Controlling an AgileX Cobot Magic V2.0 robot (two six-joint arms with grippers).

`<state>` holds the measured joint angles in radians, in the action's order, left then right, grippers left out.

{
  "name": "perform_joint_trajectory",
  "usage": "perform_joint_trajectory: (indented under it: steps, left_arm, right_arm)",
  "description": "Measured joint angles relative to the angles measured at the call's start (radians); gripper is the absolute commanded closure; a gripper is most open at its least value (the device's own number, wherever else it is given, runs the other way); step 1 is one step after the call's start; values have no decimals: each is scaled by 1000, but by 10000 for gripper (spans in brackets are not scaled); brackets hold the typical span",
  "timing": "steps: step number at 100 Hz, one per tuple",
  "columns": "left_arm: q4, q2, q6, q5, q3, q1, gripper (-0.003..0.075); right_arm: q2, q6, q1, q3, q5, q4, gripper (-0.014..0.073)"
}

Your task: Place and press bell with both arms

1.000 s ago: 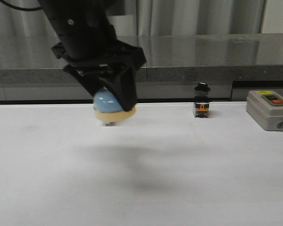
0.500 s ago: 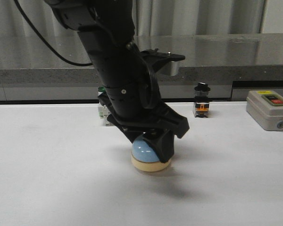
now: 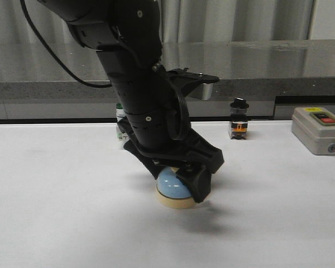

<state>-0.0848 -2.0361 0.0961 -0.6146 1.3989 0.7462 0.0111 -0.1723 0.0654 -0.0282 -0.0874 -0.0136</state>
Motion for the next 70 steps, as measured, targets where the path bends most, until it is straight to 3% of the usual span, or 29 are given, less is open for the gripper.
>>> perform_joint_trajectory:
  steps: [33, 70]
  left_arm:
    - [-7, 3, 0, -82, 51, 0, 59]
    - [-16, 199, -9, -141, 35, -44, 59]
  right_arm:
    - [0, 0, 0, 0, 0, 0, 658]
    - [0, 0, 0, 0, 0, 0, 658]
